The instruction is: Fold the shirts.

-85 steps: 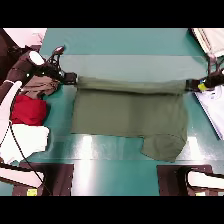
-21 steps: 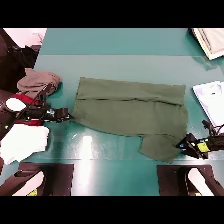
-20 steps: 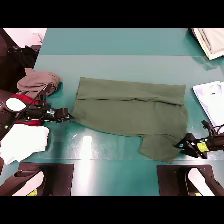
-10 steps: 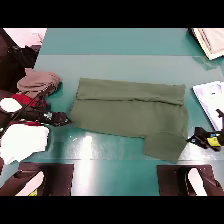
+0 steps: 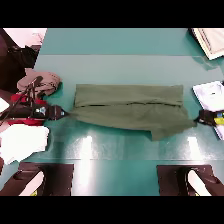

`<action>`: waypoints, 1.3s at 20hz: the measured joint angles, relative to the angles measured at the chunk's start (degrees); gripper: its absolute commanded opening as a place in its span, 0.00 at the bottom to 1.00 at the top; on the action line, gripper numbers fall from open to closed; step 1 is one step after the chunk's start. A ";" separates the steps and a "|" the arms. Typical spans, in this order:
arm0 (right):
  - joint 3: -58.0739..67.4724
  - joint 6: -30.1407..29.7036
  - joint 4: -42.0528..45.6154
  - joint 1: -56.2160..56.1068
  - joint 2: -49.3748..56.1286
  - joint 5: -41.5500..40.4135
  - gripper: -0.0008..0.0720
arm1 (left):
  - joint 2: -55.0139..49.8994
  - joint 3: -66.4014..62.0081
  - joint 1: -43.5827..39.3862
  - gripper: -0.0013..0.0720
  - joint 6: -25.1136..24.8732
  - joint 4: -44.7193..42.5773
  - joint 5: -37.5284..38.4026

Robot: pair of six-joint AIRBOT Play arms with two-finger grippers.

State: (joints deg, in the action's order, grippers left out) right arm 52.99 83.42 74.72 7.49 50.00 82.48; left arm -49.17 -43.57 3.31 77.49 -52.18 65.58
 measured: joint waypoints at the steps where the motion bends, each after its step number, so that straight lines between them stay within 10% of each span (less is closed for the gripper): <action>1: 2.21 0.00 0.13 -1.42 2.80 -1.38 0.03 | -1.77 -1.16 0.00 0.05 0.00 0.11 -1.90; 18: 34.75 2.58 -1.07 -6.23 40.65 -8.76 0.04 | -36.37 -22.53 -0.02 0.07 -0.31 6.95 -16.55; 20: 35.95 2.62 -3.19 -6.25 42.40 -10.36 0.09 | -37.18 -23.41 0.00 0.88 -1.22 8.31 -18.12; 23: 36.83 2.62 -7.04 -5.99 43.54 -14.32 0.73 | -37.70 -24.15 0.02 0.89 -1.99 11.34 -19.47; 26: 37.13 2.08 -9.70 -4.13 43.65 -15.78 0.73 | -37.90 -26.18 0.02 0.89 -2.34 14.36 -17.94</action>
State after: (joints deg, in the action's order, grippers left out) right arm 90.13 85.49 65.01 3.36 93.65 66.70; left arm -87.07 -69.76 3.33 75.16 -37.82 47.64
